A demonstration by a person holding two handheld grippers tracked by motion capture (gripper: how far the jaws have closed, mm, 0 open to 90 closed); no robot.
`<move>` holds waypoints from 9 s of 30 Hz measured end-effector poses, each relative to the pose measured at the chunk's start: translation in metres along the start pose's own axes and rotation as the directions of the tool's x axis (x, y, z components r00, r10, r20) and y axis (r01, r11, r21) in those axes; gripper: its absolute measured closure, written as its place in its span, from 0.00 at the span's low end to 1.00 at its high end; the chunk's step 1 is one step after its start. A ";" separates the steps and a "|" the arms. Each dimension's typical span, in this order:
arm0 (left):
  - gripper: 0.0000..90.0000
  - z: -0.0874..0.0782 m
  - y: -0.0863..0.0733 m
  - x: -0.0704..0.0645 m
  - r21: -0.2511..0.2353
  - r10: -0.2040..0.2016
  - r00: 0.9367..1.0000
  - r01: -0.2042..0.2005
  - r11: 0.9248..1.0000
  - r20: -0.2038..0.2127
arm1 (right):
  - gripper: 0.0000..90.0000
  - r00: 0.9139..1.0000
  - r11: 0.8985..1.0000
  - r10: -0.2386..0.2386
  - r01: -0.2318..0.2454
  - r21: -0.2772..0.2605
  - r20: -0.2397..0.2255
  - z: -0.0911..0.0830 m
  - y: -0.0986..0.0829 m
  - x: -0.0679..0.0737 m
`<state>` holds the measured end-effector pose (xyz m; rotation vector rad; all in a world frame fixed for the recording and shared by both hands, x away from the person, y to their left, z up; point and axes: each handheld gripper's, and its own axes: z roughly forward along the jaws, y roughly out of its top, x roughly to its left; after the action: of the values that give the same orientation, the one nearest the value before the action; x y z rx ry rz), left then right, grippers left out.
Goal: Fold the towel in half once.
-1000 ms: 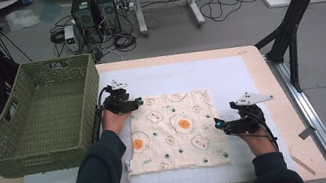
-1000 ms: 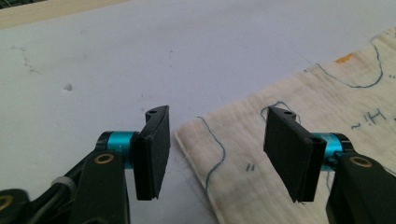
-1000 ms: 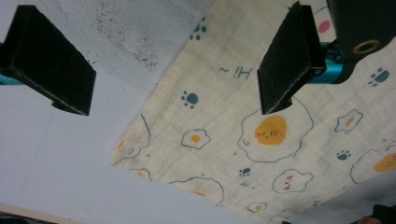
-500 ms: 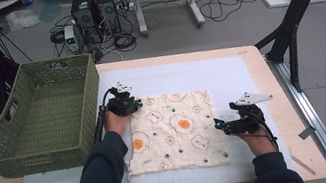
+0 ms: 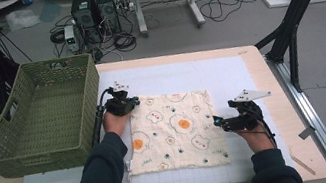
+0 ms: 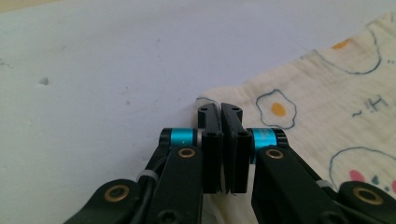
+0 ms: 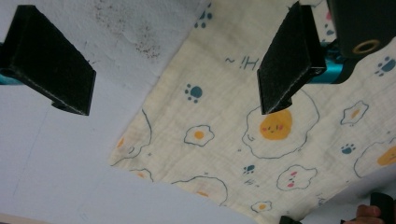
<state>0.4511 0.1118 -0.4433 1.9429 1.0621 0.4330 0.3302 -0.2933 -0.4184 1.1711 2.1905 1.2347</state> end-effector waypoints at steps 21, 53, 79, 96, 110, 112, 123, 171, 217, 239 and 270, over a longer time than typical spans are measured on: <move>0.96 -0.012 0.005 -0.003 -0.060 -0.018 1.000 0.019 0.998 0.023 | 0.19 0.998 0.996 0.048 -0.051 0.074 0.041 0.052 0.038 -0.045; 0.96 -0.020 0.007 -0.002 -0.051 -0.017 1.000 0.018 0.999 0.007 | 0.94 0.994 0.971 -0.020 -0.005 0.237 0.104 0.118 0.059 -0.037; 0.96 -0.050 0.008 -0.018 -0.121 0.003 1.000 -0.004 0.993 -0.007 | 0.96 0.995 0.999 -0.046 0.044 0.029 0.083 0.073 0.063 -0.026; 0.96 -0.087 -0.020 -0.043 -0.148 0.093 0.991 -0.078 0.986 0.095 | 0.95 0.996 0.996 -0.089 0.089 -0.012 0.019 0.025 0.032 0.005; 0.96 -0.102 -0.044 -0.052 -0.117 0.128 0.982 -0.112 0.987 0.141 | 0.95 0.991 0.991 -0.132 0.132 -0.021 -0.013 -0.004 0.010 0.030; 0.96 -0.103 -0.048 -0.053 -0.109 0.125 0.981 -0.110 0.988 0.147 | 0.95 0.989 0.989 -0.145 0.145 -0.011 -0.015 -0.004 0.007 0.033; 0.96 -0.109 -0.069 -0.059 -0.093 0.131 0.976 -0.116 0.989 0.172 | 0.95 0.985 0.986 -0.165 0.166 0.009 -0.055 -0.010 -0.007 0.043; 0.56 -0.111 -0.079 -0.058 -0.019 0.057 0.972 -0.054 0.998 0.227 | 0.64 0.958 0.970 -0.224 0.237 0.059 -0.178 -0.035 -0.026 0.053; 0.65 -0.114 -0.063 -0.055 -0.063 0.096 0.974 -0.084 0.994 0.205 | 0.79 0.988 0.986 -0.152 0.153 0.062 -0.026 -0.017 -0.011 0.040; 0.55 -0.070 -0.047 -0.037 0.012 0.035 0.994 -0.036 0.999 0.105 | 0.76 0.974 0.951 -0.197 0.218 0.218 -0.114 0.001 -0.022 0.036; 0.97 -0.076 -0.047 -0.034 -0.114 0.025 1.000 -0.022 0.993 0.017 | 0.96 0.983 0.979 -0.175 0.169 0.118 0.047 0.024 -0.001 0.013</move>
<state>0.3594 0.1365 -0.4349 1.8568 0.9823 0.4772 0.3378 -0.2701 -0.4312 1.0200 2.2905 1.0051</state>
